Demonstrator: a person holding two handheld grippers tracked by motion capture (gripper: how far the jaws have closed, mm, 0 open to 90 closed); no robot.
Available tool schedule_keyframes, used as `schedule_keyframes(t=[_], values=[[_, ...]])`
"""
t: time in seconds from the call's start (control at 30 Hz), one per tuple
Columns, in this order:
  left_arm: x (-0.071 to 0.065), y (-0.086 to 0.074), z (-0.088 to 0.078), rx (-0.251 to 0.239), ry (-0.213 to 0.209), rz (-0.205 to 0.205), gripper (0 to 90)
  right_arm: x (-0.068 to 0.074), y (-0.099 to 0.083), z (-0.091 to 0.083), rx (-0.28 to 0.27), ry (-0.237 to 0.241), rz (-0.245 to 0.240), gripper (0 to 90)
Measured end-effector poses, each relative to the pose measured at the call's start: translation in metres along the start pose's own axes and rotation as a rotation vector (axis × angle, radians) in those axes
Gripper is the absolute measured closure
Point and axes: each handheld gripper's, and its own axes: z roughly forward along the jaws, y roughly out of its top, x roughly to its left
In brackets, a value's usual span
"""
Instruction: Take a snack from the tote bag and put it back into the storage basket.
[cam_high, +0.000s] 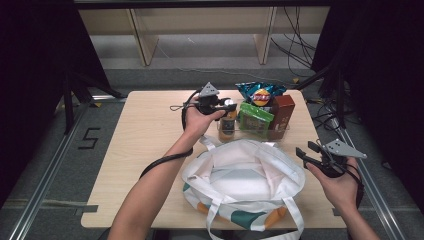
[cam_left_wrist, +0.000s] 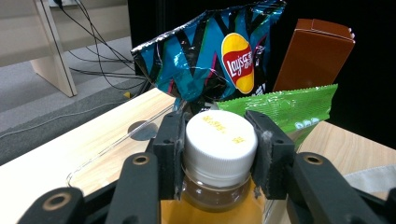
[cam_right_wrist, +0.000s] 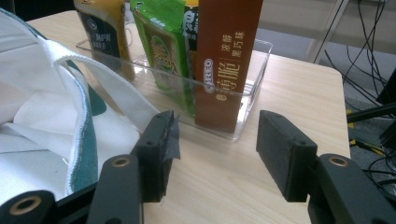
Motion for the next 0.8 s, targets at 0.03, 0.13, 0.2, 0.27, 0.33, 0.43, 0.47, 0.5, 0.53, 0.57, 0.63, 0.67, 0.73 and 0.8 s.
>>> schedule_keyframes(t=[0.03,0.13,0.2,0.27,0.33,0.43,0.47,0.5,0.53,0.57,0.63,0.67,0.73,0.8], values=[[0.0002,-0.0003,0.0000,0.000,0.000,0.000,58.8,0.0003,0.0001,0.0001,-0.001,0.000,0.004,47.7],[0.0008,-0.0014,0.0002,0.001,0.001,-0.003,58.8,0.0004,0.0001,0.0000,-0.002,-0.001,0.007,47.7],[0.0012,-0.0022,0.0005,0.002,0.001,-0.003,58.8,0.0010,0.0005,-0.0004,0.001,0.000,0.017,47.7],[0.0015,-0.0032,0.0010,0.003,0.000,-0.005,58.8,0.0006,0.0002,-0.0001,-0.002,-0.001,0.009,47.7],[0.0016,-0.0043,0.0016,0.006,0.001,-0.007,58.8,0.0005,0.0001,-0.0001,-0.002,0.000,0.007,47.7],[0.0020,-0.0060,0.0024,0.010,0.003,-0.009,58.8,0.0009,0.0005,-0.0005,0.001,0.001,0.016,47.7],[0.0020,-0.0061,0.0025,0.007,0.002,-0.009,58.8,0.0008,0.0004,-0.0005,0.001,0.000,0.016,47.7],[0.0021,-0.0059,0.0024,0.008,0.002,-0.009,58.8,0.0008,0.0003,-0.0004,0.001,0.000,0.016,47.7],[0.0021,-0.0057,0.0025,0.009,0.002,-0.008,58.8,-0.0002,-0.0001,-0.0002,-0.001,0.000,-0.001,47.7],[0.0021,-0.0058,0.0025,0.010,0.002,-0.008,58.8,0.0001,-0.0001,-0.0002,0.000,0.000,0.003,47.7],[0.0026,-0.0062,0.0026,0.007,0.002,-0.010,58.8,-0.0001,-0.0001,-0.0003,0.002,0.000,-0.003,47.7],[0.0028,-0.0063,0.0025,0.006,0.002,-0.012,58.8,-0.0001,-0.0001,-0.0002,0.002,0.000,-0.004,47.7],[0.0030,-0.0064,0.0024,0.006,0.001,-0.013,58.8,0.0003,0.0000,0.0001,-0.001,-0.001,0.004,47.7],[0.0034,-0.0065,0.0023,0.005,0.002,-0.017,58.8,0.0004,0.0001,0.0000,-0.001,-0.001,0.005,47.7]])
